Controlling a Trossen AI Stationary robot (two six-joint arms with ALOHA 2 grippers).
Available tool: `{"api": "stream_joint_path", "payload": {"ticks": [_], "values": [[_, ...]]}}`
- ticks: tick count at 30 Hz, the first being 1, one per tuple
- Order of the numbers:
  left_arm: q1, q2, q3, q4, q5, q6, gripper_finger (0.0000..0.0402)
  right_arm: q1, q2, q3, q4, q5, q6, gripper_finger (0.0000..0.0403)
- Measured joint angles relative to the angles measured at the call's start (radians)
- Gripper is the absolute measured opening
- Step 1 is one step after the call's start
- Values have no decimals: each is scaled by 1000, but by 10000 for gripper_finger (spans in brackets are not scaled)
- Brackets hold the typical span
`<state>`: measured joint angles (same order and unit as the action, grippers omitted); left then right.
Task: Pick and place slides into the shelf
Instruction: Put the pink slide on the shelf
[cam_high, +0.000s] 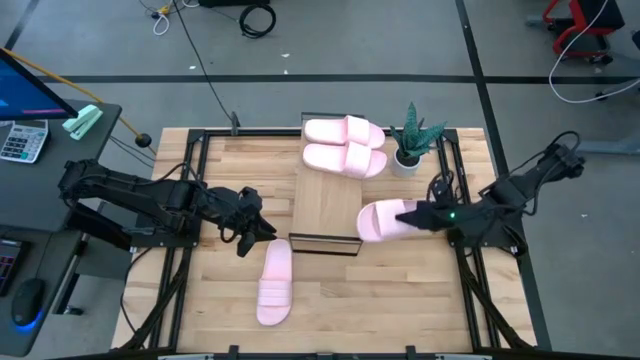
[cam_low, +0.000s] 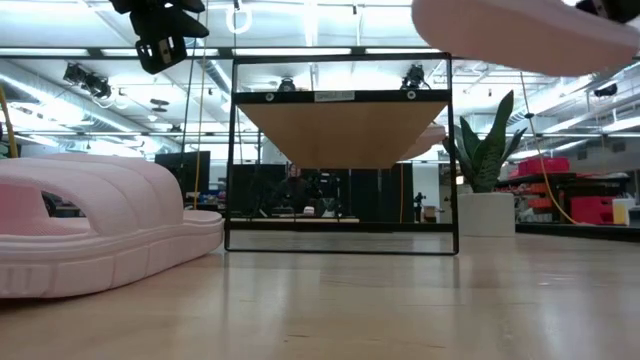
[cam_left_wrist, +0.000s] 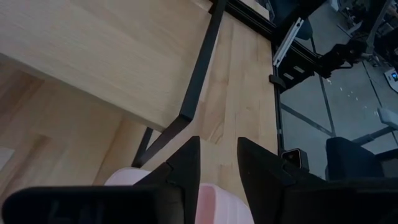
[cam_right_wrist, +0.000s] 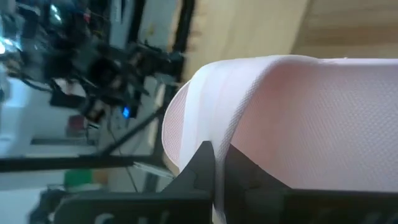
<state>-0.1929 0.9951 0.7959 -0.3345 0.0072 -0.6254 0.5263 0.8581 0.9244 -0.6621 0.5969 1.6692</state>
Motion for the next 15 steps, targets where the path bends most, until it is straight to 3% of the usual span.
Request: {"api": "stream_joint_path", "payload": {"ticks": [9,15], "values": [[0,0,0,0,-7,1,111,-132,48,70,48,-1,-21,9],[0,0,0,0,-8,2,112,-263,121,71,226,-116,-82,9]]}}
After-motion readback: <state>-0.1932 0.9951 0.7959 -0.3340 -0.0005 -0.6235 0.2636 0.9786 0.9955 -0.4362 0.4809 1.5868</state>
